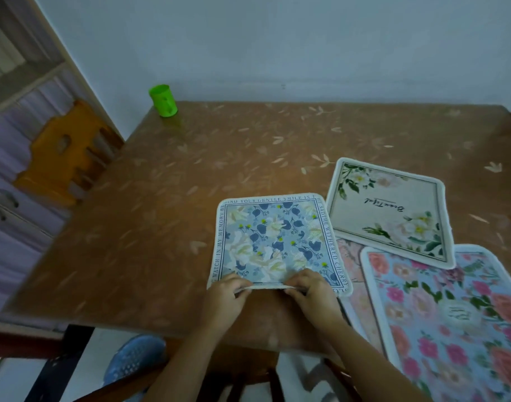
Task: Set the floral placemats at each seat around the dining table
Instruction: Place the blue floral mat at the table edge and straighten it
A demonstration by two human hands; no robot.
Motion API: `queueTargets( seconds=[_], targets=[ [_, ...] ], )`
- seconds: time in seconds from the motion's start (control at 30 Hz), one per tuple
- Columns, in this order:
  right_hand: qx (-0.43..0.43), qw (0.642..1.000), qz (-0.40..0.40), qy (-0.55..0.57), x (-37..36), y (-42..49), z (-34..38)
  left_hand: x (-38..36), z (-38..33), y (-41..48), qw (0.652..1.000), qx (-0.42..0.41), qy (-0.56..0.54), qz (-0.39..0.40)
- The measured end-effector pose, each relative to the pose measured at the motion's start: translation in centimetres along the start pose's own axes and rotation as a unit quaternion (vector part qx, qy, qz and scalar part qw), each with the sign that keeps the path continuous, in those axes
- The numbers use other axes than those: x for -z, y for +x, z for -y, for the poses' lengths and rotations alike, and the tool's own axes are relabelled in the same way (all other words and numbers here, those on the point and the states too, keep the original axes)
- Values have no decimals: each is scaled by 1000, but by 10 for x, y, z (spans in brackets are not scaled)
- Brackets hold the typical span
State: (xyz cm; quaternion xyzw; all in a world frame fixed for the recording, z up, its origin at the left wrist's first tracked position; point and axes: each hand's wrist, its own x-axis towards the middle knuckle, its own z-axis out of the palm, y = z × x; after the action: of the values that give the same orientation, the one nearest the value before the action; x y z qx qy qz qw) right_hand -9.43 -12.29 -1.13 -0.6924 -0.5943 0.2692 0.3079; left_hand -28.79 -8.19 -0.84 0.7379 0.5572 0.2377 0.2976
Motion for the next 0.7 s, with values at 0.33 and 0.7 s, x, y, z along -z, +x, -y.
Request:
queueTargets(
  seconds=[0.33, 0.7],
  targets=[
    [65, 996, 51, -43, -108, 26, 84, 83, 105, -20, 997, 74, 2, -21],
    [105, 989, 9, -104, -136, 29, 109, 93, 124, -19, 997, 58, -4, -50]
  ],
)
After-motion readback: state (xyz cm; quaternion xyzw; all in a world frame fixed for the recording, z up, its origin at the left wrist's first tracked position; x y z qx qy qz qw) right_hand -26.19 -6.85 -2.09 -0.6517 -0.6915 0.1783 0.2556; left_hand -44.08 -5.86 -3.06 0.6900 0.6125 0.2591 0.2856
